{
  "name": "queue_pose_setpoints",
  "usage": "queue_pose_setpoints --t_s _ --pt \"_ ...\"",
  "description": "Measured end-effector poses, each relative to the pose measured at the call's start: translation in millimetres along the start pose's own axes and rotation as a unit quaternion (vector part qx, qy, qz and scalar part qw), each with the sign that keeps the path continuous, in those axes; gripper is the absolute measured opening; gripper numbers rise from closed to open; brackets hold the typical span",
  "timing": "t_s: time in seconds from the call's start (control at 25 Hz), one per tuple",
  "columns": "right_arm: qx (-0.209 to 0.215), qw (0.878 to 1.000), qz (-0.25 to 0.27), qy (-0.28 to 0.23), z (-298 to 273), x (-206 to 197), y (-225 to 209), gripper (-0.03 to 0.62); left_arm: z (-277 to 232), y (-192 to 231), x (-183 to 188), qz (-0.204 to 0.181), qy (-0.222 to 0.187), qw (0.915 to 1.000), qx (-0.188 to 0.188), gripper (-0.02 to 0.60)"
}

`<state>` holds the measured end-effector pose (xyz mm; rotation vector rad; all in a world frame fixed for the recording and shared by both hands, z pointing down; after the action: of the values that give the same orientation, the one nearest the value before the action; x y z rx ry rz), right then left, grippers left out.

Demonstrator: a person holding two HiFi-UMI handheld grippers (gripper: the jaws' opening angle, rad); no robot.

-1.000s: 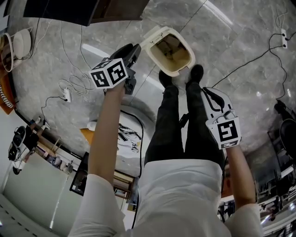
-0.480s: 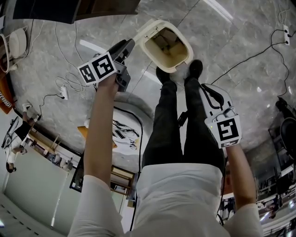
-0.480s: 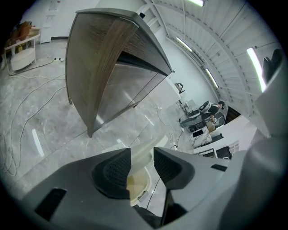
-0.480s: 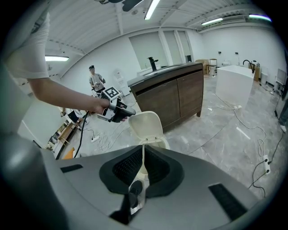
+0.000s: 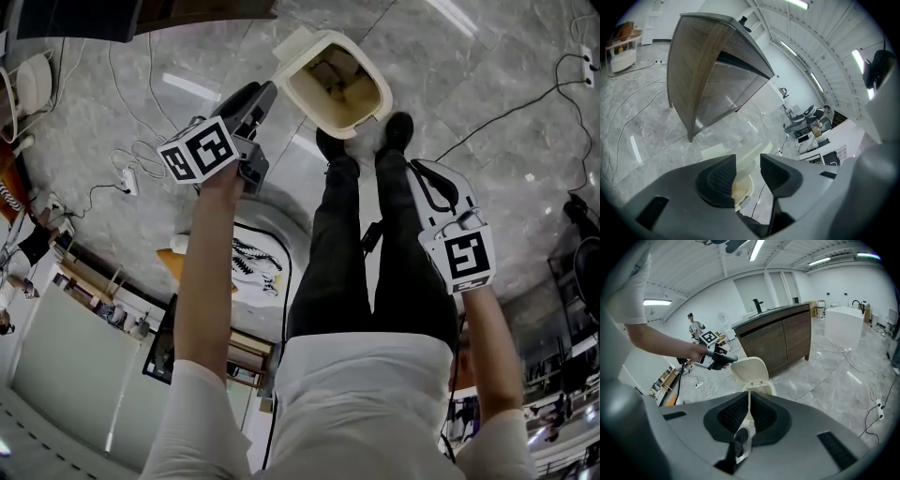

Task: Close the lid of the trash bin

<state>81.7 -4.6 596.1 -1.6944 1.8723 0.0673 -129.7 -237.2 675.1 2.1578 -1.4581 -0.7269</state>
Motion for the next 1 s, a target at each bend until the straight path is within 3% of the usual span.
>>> queue_pose_setpoints --t_s 0.4,1.0 --pt "-0.006 1.000 -0.011 -0.012 -2 -6 -13 0.035 -15 -23 -45 -0.084 0.037 0.9958 0.005 0.183" --pt "0.000 1.000 -0.023 0.009 -7 -34 -21 0.035 -46 -33 -89 -0.128 0.083 0.9883 0.012 0.183"
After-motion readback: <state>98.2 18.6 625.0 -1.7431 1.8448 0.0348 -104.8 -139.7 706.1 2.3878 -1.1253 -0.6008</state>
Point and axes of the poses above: the fingertips, and each gripper's own axes: z backward along the fingers, y to its left, x out of its top, the point moved 6 cm from there along z, backward along the fingers, and after that the axes turned 10 degrees about y, right-handed, at the moved point
